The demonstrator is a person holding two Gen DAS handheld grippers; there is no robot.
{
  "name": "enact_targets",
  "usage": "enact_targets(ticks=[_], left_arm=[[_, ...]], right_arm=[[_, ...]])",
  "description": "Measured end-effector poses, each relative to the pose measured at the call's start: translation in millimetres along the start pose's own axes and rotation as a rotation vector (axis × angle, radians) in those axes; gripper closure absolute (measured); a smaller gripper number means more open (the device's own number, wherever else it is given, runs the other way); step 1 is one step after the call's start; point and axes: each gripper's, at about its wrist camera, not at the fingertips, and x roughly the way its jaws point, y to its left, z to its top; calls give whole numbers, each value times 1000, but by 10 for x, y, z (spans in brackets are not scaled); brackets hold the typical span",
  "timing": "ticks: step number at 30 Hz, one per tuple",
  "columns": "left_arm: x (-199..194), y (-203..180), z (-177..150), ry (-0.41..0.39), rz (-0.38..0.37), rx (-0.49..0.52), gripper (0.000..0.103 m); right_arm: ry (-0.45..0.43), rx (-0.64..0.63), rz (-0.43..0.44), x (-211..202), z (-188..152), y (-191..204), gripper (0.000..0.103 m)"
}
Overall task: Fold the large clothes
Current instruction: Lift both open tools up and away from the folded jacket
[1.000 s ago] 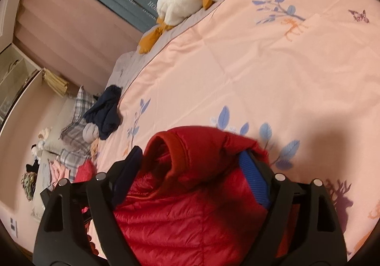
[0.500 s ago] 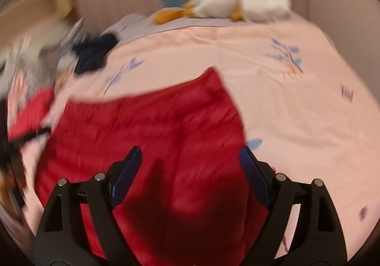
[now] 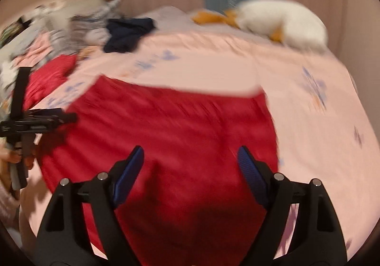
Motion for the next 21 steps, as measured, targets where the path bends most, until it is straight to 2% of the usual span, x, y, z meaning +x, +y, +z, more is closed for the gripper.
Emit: enact_targets(ticks=[3,7,10,11,12,13,14,15,18,21], left_arm=[[-60,38,13,-10,-15,-10,3],[-50,17,24,1,-43,-4,3],[-15,-29,31,15,-37,24,3],[-2,-29,39,18,-38,27,3],[14,-30,47,20,-40,28,3],[23,-31,50,23,-42,29,3],[41,-33,61,28,-42,33,3],[41,-32,64,28,-42,36,3],[60,-29,95,31,-42,44,3],[92,-31,130,31,-37,49,3]], right_arm=[[11,-76,105,253,299,176,20],[120,-129,228,869,664,367,22],[211,-167,305,1292,792,487,33],[237,-179,320,1365,787,538,41],[271,-196,331,1482,796,582,58],[303,-208,351,1571,791,620,70],[323,-222,367,1605,769,662,87],[322,-264,350,1629,762,740,99],[273,-296,297,1591,797,797,102],[229,-266,179,1638,840,754,102]])
